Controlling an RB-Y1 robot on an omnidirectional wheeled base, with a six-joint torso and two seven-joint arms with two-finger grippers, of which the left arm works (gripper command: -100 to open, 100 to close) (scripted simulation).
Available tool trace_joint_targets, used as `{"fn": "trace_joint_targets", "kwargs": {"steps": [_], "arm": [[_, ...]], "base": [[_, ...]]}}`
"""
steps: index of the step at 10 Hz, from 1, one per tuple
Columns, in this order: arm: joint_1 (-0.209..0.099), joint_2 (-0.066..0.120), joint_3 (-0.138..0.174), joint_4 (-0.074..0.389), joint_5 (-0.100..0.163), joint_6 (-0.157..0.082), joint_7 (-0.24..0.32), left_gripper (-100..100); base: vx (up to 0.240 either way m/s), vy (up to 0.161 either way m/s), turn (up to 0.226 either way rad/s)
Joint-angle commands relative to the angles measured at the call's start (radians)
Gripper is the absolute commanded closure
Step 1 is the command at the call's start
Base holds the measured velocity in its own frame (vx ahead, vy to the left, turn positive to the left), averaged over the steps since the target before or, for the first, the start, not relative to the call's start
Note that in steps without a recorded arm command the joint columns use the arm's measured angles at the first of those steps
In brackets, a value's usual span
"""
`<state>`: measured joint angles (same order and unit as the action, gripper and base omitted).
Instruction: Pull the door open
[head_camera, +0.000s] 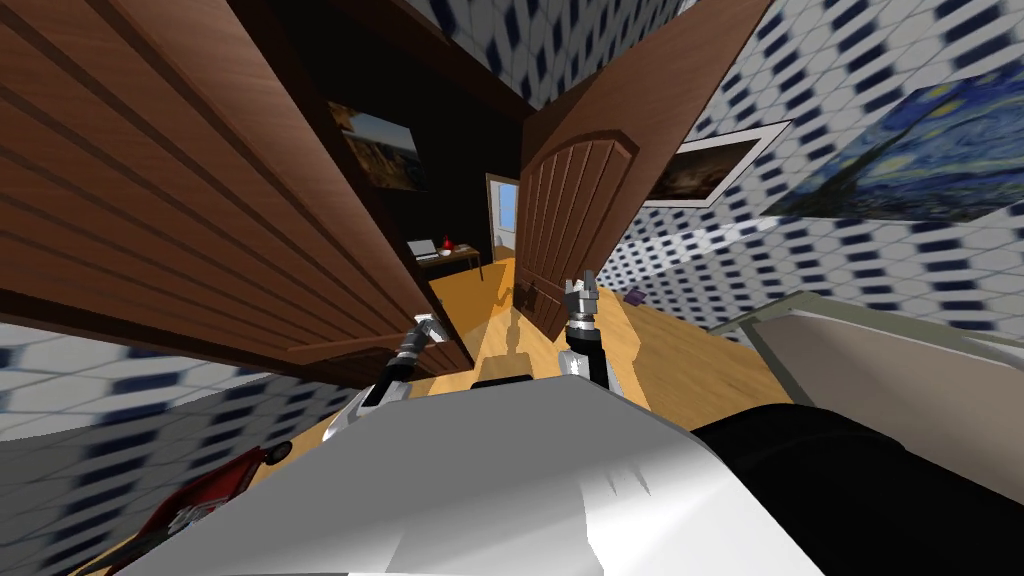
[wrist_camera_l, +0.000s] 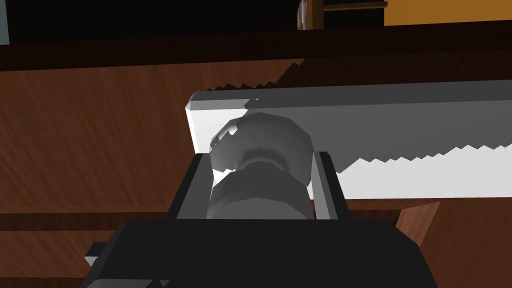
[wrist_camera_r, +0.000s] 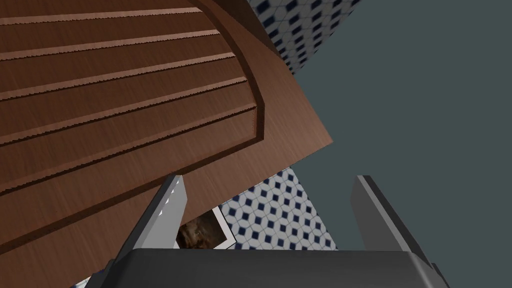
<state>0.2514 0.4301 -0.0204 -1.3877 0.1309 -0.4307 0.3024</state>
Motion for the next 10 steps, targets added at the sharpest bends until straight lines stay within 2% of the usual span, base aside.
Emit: {"fn": "trace_joint_targets", "kwargs": {"steps": [1, 5, 6, 7, 10], "arm": [[0.027, 0.029, -0.015, -0.011, 0.002, -0.023, 0.02, 100], [0.065, 0.072, -0.041, -0.032, 0.006, -0.06, 0.051, 100], [0.062, 0.064, -0.042, -0.029, 0.004, -0.051, 0.045, 100], [0.077, 0.079, -0.051, -0.03, 0.004, -0.069, 0.057, 100], [0.094, 0.102, -0.059, -0.032, 0.006, -0.097, 0.072, 100]], "base": [[-0.24, 0.095, -0.177], [-0.211, 0.079, -0.11], [-0.089, 0.03, -0.03], [-0.17, 0.034, -0.13], [-0.183, 0.088, -0.139]]}}
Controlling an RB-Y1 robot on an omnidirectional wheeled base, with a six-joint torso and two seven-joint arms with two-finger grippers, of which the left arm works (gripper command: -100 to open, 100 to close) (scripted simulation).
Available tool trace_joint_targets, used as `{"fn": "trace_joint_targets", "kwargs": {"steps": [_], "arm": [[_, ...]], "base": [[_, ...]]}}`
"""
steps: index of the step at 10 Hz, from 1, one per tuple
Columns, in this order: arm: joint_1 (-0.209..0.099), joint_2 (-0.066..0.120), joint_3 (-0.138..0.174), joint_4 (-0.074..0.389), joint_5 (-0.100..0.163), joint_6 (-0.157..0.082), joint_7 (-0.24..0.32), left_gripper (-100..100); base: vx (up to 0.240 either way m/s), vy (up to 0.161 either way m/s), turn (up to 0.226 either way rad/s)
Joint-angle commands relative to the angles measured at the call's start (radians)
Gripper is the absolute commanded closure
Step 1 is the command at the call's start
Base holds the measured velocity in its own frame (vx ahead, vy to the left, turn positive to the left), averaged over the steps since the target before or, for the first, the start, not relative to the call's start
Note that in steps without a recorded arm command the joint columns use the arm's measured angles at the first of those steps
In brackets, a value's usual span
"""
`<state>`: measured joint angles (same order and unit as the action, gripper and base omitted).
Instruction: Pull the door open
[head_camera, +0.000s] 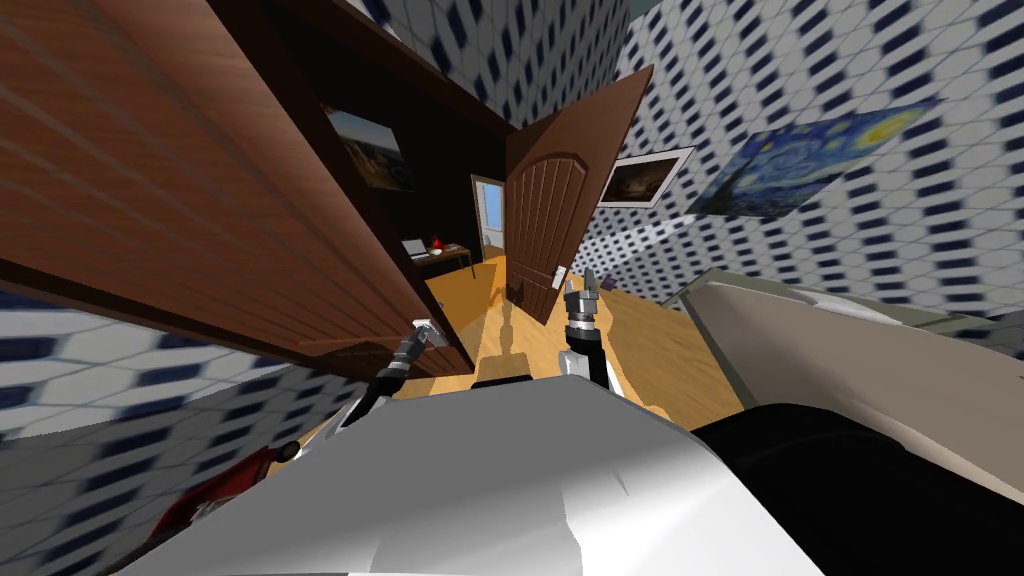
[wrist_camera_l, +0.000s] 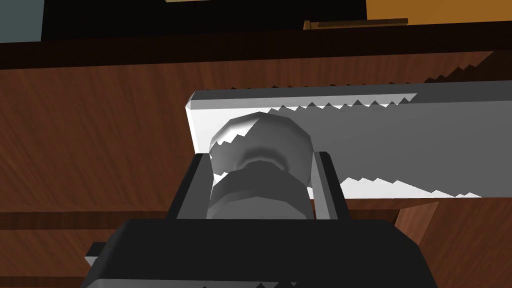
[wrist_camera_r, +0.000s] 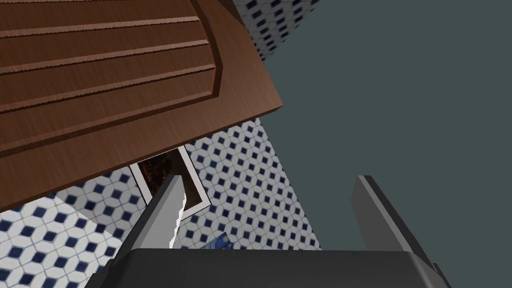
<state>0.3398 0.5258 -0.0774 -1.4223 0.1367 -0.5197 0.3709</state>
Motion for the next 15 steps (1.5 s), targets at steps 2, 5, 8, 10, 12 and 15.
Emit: {"fn": "trace_joint_targets", "kwargs": {"steps": [2, 5, 8, 10, 12, 15], "arm": [[0.022, 0.028, -0.009, 0.0, 0.001, -0.033, 0.017, 100], [0.04, 0.051, -0.017, -0.002, 0.002, -0.061, 0.033, 100], [0.046, 0.06, -0.025, -0.003, 0.001, -0.071, 0.039, 100], [0.055, 0.077, -0.033, 0.005, 0.0, -0.095, 0.051, 100], [0.061, 0.094, -0.039, 0.012, -0.001, -0.118, 0.063, 100], [0.071, 0.121, -0.049, 0.024, -0.002, -0.156, 0.083, 100]], "base": [[-0.202, 0.069, -0.15], [-0.171, 0.087, -0.119], [-0.148, 0.054, -0.076], [-0.168, 0.057, -0.14], [-0.179, 0.086, -0.122], [-0.207, 0.102, -0.142]]}}
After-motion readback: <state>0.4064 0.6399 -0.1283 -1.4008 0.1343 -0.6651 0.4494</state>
